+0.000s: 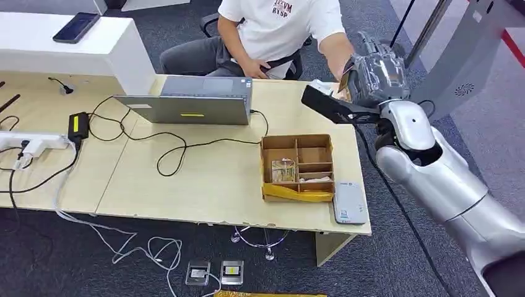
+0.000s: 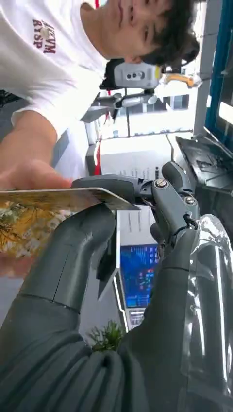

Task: Pass the card to the sensor for recognition and then transmit it.

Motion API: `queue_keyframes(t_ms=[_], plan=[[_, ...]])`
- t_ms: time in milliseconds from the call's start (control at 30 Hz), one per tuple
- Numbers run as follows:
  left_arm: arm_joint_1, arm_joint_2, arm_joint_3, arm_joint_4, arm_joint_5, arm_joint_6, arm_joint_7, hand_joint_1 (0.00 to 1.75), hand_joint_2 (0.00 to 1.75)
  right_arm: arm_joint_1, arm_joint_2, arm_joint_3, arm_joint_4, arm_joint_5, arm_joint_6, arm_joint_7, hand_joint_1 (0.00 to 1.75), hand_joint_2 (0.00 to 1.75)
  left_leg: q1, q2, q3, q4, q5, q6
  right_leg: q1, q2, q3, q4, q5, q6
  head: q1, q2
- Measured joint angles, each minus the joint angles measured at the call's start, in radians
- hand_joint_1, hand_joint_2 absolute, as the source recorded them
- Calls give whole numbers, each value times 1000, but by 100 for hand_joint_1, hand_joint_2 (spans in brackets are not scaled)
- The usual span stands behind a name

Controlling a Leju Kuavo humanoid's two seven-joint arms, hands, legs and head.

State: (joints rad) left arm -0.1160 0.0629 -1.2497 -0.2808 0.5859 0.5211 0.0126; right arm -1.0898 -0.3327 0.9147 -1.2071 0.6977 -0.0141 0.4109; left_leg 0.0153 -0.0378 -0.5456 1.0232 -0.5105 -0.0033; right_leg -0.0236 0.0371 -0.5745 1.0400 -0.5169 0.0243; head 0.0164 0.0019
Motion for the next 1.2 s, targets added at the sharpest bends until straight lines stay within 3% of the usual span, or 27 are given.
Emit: queue_keyframes(t_ms=[267,333,367,667,867,1000,1067,1200], plan=[[-3,0,-18,0,-22,-4,22,0,175,-29,98,58,153,4,16,-28,175,175,1,0,-1,0,0,0,1,0,0,0,0,0,0,0],[-3,2,-19,0,-22,-5,27,0,175,-40,118,67,195,2,14,-32,31,175,1,-1,0,0,0,0,1,0,0,0,0,0,0,0],[-3,2,-19,0,-22,-7,29,0,175,-43,129,73,215,1,14,-34,0,175,1,-1,0,0,0,0,1,0,0,0,0,0,1,0],[-3,4,-19,0,-12,-11,39,0,175,-58,186,111,334,-9,-13,-52,0,175,1,-1,0,0,0,0,1,0,0,0,0,0,1,0],[-2,4,-18,0,-4,-1,39,0,175,-64,167,116,335,16,-129,-6,0,175,0,0,0,0,0,0,1,0,-1,0,0,0,1,0],[2,2,-16,0,18,26,39,0,175,-47,75,75,209,160,-243,80,0,175,0,-1,2,1,0,0,0,0,-1,-1,0,0,0,0],[5,0,-15,0,26,32,39,0,175,-3,-2,25,103,260,-296,115,0,175,0,-2,2,1,0,0,0,-1,2,-3,0,0,0,0],[10,-4,-14,0,53,33,42,0,175,202,-174,-151,-125,413,-423,168,0,175,1,-3,4,1,-1,2,2,-1,6,-7,0,0,0,0]])
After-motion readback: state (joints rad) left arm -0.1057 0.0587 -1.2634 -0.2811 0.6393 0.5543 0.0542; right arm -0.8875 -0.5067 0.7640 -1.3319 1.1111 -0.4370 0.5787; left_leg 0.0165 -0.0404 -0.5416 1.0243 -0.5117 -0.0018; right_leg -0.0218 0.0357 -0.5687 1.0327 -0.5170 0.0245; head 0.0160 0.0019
